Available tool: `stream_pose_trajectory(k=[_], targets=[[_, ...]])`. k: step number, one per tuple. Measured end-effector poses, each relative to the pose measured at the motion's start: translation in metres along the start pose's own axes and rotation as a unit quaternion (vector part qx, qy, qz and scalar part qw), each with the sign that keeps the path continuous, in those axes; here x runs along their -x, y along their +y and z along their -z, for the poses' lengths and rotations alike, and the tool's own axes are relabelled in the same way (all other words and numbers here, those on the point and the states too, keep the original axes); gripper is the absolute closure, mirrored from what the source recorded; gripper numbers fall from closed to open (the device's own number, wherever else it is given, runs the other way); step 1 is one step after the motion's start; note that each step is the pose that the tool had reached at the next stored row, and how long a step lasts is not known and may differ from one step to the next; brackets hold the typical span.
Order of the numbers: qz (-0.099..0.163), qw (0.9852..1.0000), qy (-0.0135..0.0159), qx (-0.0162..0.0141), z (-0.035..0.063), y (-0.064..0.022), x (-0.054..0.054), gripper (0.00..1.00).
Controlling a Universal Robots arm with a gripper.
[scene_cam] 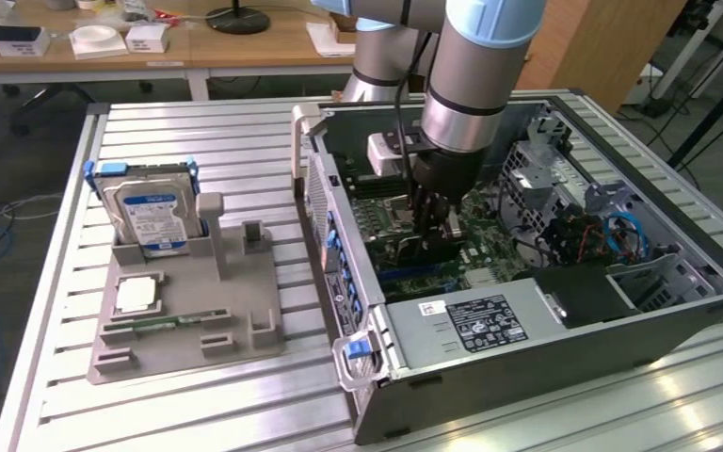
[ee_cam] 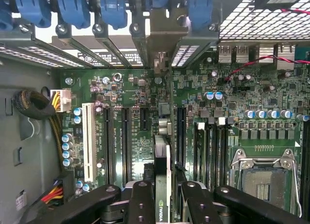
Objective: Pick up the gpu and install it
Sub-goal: 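Insert the gpu into the slot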
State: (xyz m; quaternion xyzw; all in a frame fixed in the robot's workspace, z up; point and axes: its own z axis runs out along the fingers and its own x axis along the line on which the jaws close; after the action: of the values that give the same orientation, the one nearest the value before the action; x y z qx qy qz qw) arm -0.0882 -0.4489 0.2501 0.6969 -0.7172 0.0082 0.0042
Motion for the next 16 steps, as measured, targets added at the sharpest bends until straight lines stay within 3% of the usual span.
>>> stream_pose_trajectory(k=[16], targets=[[-0.002, 1.0, 0.0, 0.0, -0.0019, 0.0012, -0.0024, 0.74]])
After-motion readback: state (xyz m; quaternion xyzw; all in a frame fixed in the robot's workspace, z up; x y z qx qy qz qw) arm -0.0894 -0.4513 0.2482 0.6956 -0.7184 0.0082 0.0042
